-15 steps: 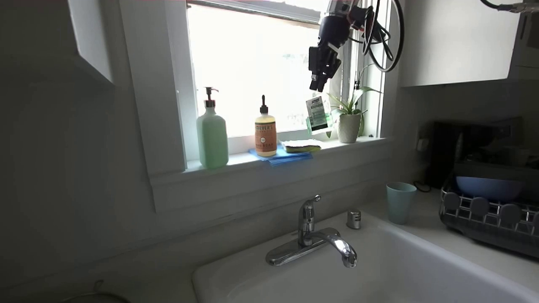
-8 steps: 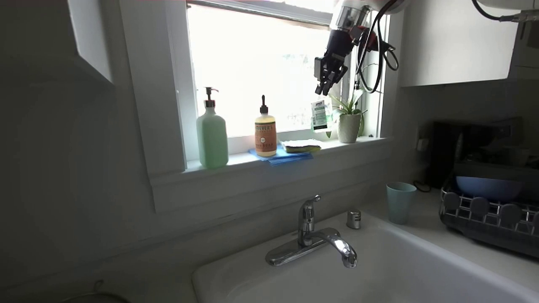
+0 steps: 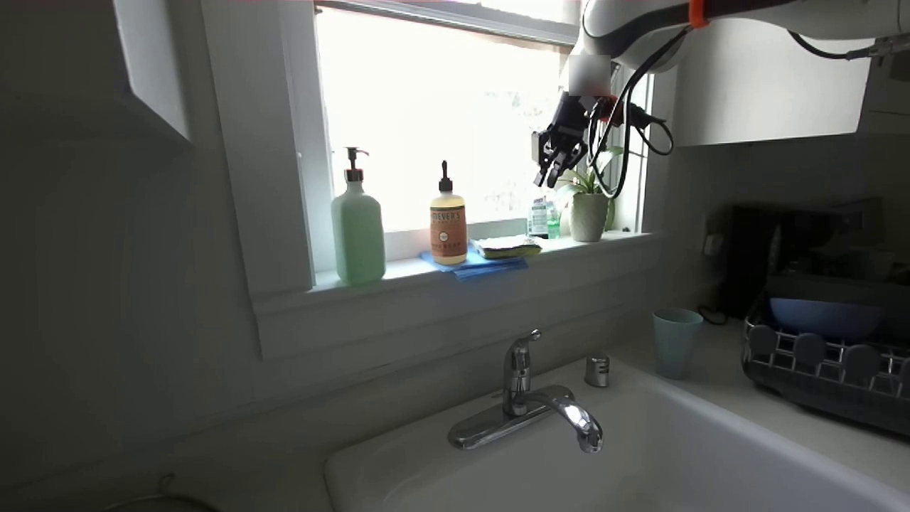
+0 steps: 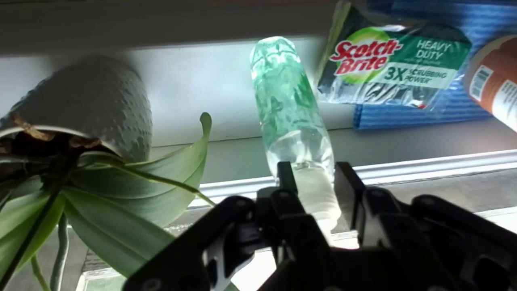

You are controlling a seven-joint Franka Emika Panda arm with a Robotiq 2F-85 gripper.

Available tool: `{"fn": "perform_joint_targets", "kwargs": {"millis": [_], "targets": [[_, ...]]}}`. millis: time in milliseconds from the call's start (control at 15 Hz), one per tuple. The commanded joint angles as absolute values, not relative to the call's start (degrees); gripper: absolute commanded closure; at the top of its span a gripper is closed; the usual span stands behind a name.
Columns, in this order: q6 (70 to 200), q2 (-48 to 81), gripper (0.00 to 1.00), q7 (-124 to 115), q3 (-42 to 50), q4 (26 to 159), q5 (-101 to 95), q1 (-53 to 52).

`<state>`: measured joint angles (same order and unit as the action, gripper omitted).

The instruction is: Move the orange bottle to the left then move the clear bottle to the right

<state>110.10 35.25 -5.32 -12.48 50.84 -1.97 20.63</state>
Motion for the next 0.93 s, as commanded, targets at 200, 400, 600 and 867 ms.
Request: {"fn": "perform_joint_targets", "kwargs": {"millis": [200,400,600,867], "targets": [[122.3,24.0,0.92,-7.9,-12.6,71.3,-0.1,23.9],[125.2,19.8,0.37,-7.9,-12.9,78.4,0.6,24.6],[126.1,15.7,0.17,-6.7,-13.3,83.5,2.2,25.2],[126.7,10.6,0.0,-6.8,-12.9,88.4,3.1,25.3]]}}
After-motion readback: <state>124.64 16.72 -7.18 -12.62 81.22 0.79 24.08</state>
